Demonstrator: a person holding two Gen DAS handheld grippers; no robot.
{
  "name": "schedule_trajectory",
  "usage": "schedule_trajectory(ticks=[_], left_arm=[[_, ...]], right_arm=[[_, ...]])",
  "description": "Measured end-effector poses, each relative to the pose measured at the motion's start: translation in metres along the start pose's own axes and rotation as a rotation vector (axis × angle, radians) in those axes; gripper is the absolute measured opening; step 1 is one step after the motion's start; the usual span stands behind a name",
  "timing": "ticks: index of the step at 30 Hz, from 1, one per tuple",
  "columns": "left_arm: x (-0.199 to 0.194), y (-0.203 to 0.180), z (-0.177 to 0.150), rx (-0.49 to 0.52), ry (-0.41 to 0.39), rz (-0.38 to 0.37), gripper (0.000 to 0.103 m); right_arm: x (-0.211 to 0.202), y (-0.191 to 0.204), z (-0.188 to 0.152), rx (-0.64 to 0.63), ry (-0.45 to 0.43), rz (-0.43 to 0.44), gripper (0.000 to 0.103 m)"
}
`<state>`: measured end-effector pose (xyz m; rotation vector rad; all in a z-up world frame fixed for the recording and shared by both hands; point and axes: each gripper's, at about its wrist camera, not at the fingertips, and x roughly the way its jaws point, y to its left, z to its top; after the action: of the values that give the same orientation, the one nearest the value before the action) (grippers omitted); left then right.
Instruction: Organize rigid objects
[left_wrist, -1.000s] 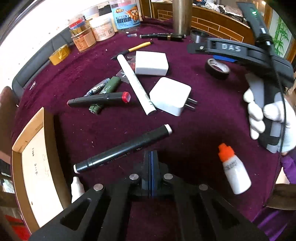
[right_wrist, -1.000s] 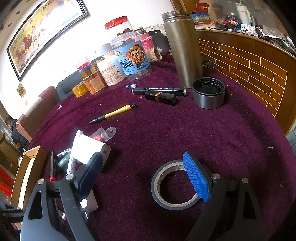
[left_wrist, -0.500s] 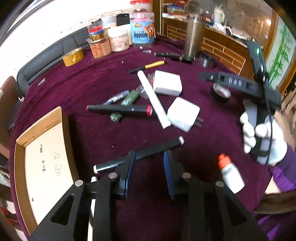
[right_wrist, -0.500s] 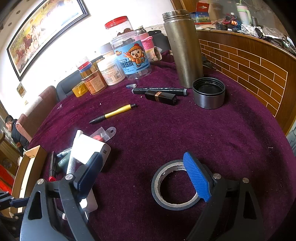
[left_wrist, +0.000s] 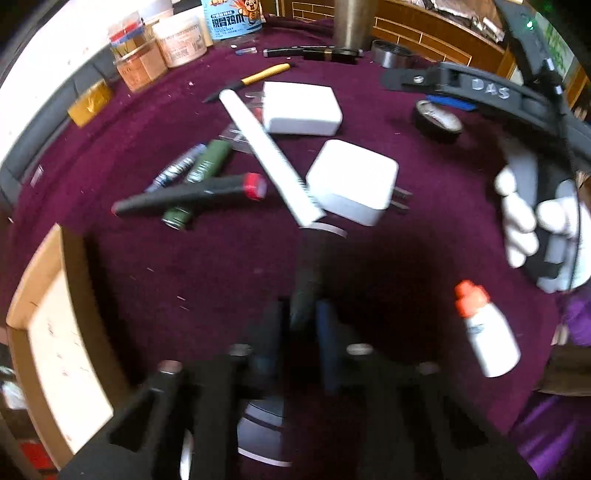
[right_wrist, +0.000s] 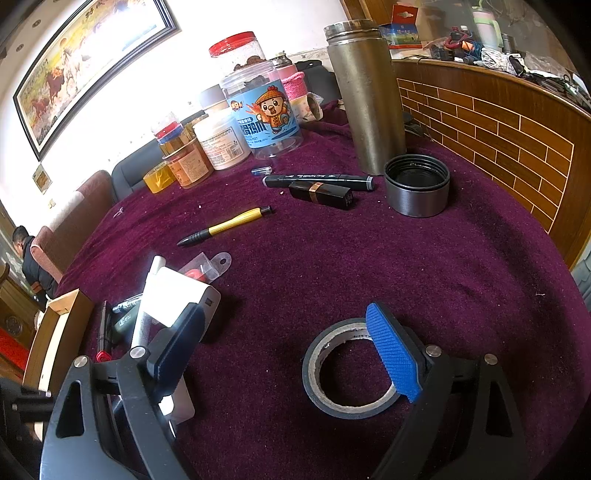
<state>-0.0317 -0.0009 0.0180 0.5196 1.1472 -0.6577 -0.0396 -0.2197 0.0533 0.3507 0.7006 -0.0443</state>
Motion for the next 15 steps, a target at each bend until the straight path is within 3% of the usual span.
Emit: schedule_trajectory(ticks=[4,7,11,15], left_arm=[[-0.003,-0.016,-0.004,0.007,0.007,-0.025,0.011],[-0.006,-0.024,-0.005,-0.032,-0.015,0.006,0.012],[-0.025,-0.019,-0.010,-0.144,-0.126,0.011,0.013],[-0.060,-0.008,-0.037,-0.284,-0.292,0.016,0.043]], right_arm=[[0.000,0.000,0.000,0.000,0.000,0.000,0.090],[0.000,0.000,0.000,0.001,0.000,0.001,0.090],[0.000,0.000,0.000,0.001,0.000,0.001,0.090],[0.000,0.000,0.000,0.002,0.000,0.002,0.090]])
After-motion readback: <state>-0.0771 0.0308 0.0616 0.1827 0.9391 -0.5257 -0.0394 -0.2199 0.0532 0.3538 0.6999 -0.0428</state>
